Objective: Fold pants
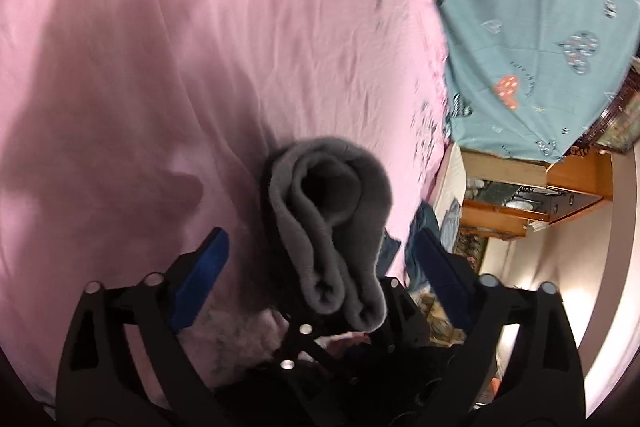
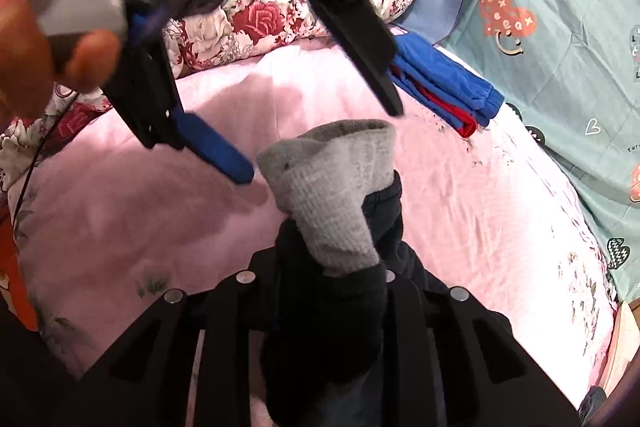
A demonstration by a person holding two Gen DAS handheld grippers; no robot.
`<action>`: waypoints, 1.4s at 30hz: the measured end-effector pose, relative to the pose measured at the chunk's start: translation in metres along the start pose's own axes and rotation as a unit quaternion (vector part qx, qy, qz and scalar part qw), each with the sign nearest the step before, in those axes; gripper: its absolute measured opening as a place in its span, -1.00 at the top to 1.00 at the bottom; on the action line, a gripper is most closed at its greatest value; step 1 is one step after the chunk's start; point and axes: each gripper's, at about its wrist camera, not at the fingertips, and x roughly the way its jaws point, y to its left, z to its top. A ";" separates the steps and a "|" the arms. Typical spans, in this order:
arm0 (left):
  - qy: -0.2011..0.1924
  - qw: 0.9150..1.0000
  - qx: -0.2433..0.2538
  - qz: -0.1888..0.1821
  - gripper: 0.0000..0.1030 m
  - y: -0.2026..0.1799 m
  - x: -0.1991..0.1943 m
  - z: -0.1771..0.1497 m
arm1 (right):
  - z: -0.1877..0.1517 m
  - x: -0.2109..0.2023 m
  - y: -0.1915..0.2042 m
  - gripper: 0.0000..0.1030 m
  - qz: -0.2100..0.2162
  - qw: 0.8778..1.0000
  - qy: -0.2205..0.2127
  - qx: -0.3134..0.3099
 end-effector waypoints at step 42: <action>0.122 0.961 0.239 0.060 0.13 -0.218 0.196 -0.108 | -0.162 -0.169 -0.184 0.55 0.014 0.934 -0.073 0.350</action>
